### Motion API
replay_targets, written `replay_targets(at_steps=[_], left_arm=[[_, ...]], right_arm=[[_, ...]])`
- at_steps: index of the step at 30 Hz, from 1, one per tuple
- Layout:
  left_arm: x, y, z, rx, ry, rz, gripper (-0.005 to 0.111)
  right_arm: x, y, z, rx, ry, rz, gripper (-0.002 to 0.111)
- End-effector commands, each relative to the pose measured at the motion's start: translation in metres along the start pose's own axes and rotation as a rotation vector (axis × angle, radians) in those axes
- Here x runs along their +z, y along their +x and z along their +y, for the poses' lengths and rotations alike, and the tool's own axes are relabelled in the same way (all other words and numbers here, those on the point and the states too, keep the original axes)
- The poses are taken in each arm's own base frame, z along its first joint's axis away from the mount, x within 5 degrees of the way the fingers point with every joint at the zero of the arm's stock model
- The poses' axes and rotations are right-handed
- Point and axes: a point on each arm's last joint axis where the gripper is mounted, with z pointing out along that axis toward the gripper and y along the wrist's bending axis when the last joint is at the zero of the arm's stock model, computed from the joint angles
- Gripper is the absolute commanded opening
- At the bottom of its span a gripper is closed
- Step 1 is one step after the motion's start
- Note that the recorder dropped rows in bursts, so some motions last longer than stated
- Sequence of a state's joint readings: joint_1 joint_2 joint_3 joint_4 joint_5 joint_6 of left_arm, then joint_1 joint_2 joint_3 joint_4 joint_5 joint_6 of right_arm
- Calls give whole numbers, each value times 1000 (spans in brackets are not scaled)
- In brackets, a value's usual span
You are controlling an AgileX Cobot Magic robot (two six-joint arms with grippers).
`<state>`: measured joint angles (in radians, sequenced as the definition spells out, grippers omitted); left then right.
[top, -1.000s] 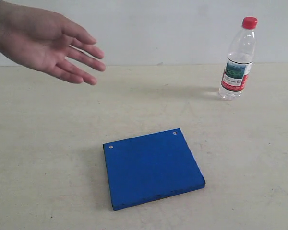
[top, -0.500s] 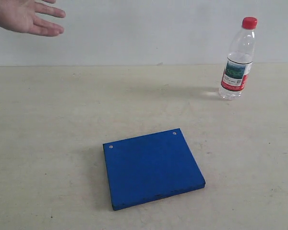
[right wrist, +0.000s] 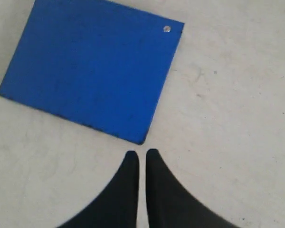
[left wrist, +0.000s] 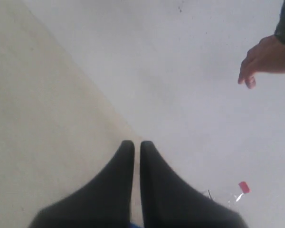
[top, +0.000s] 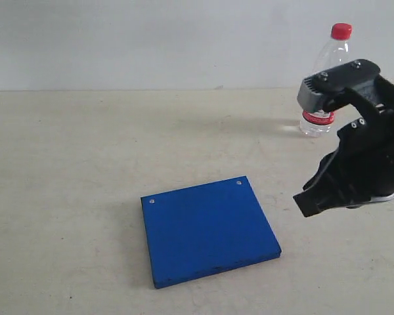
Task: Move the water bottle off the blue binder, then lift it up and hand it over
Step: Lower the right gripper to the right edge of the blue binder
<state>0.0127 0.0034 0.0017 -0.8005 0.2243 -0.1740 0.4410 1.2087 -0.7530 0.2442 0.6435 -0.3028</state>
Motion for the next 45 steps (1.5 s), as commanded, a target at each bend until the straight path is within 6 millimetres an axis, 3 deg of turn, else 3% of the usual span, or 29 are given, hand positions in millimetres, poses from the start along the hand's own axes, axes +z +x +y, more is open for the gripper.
replay_targets(at_steps=[1,4,8,11,18,23,27,30,34,39,45], left_arm=[[-1,10,1,-30,-11,107,4],[-1,10,1,-22,-10,107,4],[-1,9,0,-22,-9,100,4],[-1,7,0,-31,-4,83,4],[-1,-8,-5,80,25,-79,4],[-17,-30,-50,498,129,-114,4],[-26,-47,-85,542,198,-139,4],[-5,-46,-98,658,203,55,4],[45,-24,-94,704,323,447,4],[101,3,-66,477,349,790,4],[145,32,-20,328,313,956,4]], right_arm=[[12,14,-6,114,47,-41,0],[25,19,-14,200,43,45,9],[44,17,-16,215,-1,182,39],[57,14,-12,214,-80,267,55],[66,-7,-4,196,-227,273,55],[64,-22,-20,265,-322,239,55],[74,-15,-58,464,-439,237,55],[86,-7,-74,570,-593,247,55],[104,1,-68,585,-713,326,55],[117,-2,-36,488,-741,397,55],[134,1,-9,320,-578,456,55]])
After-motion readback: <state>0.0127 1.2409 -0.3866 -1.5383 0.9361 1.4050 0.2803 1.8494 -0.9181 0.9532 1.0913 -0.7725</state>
